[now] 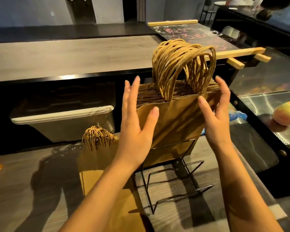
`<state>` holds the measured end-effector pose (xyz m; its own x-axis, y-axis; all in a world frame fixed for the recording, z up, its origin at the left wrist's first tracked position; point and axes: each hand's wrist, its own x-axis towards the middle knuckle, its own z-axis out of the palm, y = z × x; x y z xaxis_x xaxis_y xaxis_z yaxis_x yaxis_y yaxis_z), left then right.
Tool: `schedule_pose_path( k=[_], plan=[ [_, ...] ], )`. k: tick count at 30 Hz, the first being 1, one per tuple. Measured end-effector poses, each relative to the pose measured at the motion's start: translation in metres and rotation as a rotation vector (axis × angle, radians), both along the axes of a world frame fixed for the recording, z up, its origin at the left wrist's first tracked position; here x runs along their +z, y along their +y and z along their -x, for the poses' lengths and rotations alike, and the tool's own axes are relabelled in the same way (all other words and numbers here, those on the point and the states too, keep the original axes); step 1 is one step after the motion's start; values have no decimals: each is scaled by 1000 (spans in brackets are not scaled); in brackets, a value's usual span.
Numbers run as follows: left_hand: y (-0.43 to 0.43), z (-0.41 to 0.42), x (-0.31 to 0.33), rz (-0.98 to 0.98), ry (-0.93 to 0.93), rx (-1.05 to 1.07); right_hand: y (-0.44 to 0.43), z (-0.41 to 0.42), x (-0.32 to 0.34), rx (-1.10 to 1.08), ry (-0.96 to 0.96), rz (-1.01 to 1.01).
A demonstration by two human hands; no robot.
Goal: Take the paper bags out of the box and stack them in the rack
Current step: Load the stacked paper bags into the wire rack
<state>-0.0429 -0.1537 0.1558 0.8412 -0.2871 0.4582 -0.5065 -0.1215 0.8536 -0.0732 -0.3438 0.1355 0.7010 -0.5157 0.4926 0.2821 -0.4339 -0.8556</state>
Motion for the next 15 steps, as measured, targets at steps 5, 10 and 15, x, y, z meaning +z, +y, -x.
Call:
schedule_pose_path(
  k=[5, 10, 15],
  plan=[
    [1, -8, -3, -33, -4, 5, -2, -1, -8, -67, 43, 81],
    [6, -4, -7, 5, 106, -55, 12, 0, -18, -132, 73, 78],
    [30, 7, -34, 86, 404, -118, 47, 10, -38, -171, 160, 106]
  ],
)
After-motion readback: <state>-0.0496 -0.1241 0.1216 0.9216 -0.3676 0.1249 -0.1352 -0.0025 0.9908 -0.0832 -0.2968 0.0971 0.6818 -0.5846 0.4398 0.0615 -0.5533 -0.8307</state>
